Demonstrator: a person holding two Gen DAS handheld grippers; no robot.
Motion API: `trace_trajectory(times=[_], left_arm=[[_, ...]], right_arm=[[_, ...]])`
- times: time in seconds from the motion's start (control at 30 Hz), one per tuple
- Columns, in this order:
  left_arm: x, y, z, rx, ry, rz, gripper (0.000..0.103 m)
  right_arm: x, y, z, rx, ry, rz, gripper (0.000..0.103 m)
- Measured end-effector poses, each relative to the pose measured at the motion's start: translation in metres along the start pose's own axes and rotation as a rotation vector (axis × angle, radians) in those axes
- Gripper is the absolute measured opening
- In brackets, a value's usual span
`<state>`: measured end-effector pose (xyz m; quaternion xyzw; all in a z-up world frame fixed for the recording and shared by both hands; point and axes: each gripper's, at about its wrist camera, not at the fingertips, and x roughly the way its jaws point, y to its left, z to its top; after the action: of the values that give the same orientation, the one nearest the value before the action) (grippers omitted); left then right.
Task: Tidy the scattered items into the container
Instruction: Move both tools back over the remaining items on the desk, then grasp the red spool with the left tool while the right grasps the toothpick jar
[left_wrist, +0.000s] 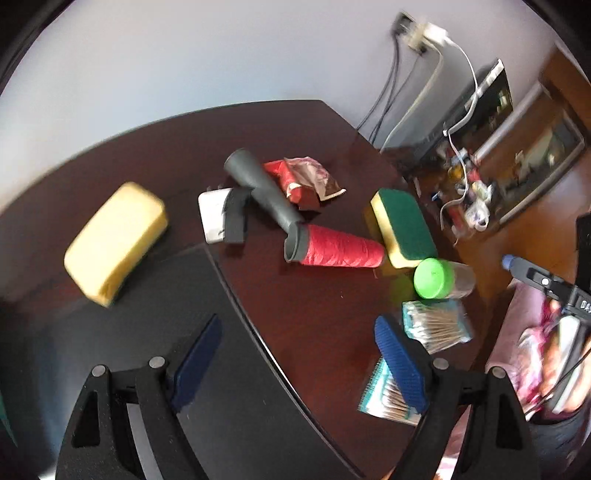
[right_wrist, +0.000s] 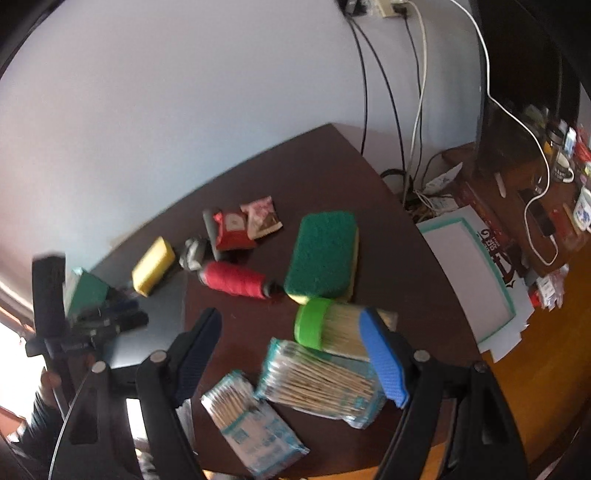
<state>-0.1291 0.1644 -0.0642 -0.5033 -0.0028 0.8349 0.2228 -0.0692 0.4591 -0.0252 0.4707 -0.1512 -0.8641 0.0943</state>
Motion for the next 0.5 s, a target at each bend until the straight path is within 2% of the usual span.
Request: trace_trajectory(times=[0.07, 0.17, 0.2, 0.3, 0.4, 0.5], left_arm=[[0.007, -0.017, 0.003, 0.151, 0.011, -0.025, 0.086], [0.019, -0.032, 0.008, 0.316, 0.010, -0.035, 0.086], [0.025, -0.035, 0.011, 0.367, 0.030, -0.060, 0.086], [0.040, -0.037, 0.023, 0.415, 0.072, -0.133, 0.086], [0.054, -0.041, 0.034, 0.462, 0.130, -0.178, 0.086], [0.069, -0.057, 0.037, 0.578, 0.188, -0.166, 0.086]], right_arm=[[0.002, -0.006, -0.003, -0.004, 0.020, 0.001, 0.079], [0.005, -0.010, -0.005, -0.040, 0.042, 0.004, 0.079], [0.006, -0.010, -0.004, -0.065, 0.050, 0.016, 0.081], [0.011, -0.009, -0.001, -0.163, 0.081, 0.034, 0.096], [0.017, -0.008, 0.004, -0.277, 0.121, -0.015, 0.096], [0.023, -0.009, 0.008, -0.371, 0.166, 0.018, 0.096]])
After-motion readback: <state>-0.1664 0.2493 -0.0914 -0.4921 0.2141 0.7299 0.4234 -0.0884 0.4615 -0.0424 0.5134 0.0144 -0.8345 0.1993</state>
